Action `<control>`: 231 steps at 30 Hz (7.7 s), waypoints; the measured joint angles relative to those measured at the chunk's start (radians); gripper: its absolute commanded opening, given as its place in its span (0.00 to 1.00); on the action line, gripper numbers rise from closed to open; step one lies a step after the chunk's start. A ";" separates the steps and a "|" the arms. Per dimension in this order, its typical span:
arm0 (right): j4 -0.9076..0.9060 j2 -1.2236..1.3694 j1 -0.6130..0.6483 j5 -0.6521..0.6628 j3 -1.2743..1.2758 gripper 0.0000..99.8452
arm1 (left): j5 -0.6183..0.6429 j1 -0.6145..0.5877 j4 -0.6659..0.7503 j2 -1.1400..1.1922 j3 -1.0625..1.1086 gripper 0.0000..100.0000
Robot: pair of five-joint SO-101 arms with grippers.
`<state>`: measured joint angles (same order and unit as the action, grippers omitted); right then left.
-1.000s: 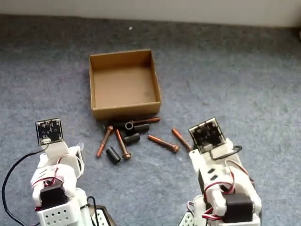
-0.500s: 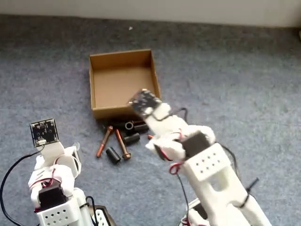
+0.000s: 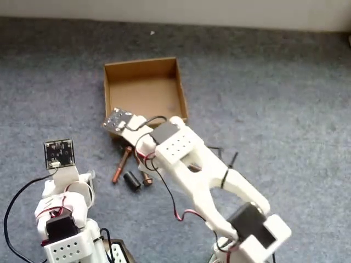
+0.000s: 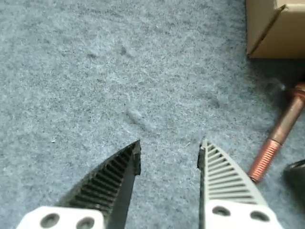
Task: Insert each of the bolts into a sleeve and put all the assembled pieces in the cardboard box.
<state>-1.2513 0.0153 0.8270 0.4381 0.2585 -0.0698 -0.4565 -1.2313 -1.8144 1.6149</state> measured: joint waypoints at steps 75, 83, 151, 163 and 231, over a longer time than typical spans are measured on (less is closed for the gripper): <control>0.180 0.210 0.060 0.124 0.086 0.01 | -0.006 0.000 0.061 0.000 0.037 0.22; 0.046 0.063 0.020 0.106 0.087 0.00 | -0.006 0.008 0.101 0.000 0.049 0.22; 0.218 -1.135 -0.430 -0.163 0.997 0.00 | -0.097 0.506 0.284 1.852 -0.948 0.01; 0.127 -1.137 -0.428 -0.166 0.954 0.00 | -0.068 0.506 0.215 1.430 -0.850 0.00; 0.882 -1.823 0.040 -0.381 1.407 0.00 | 0.313 0.916 0.328 0.302 -0.646 0.00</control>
<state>-0.3690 -1.8075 0.8669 0.0575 1.6655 0.2432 0.4595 -0.9030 -1.5121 0.9689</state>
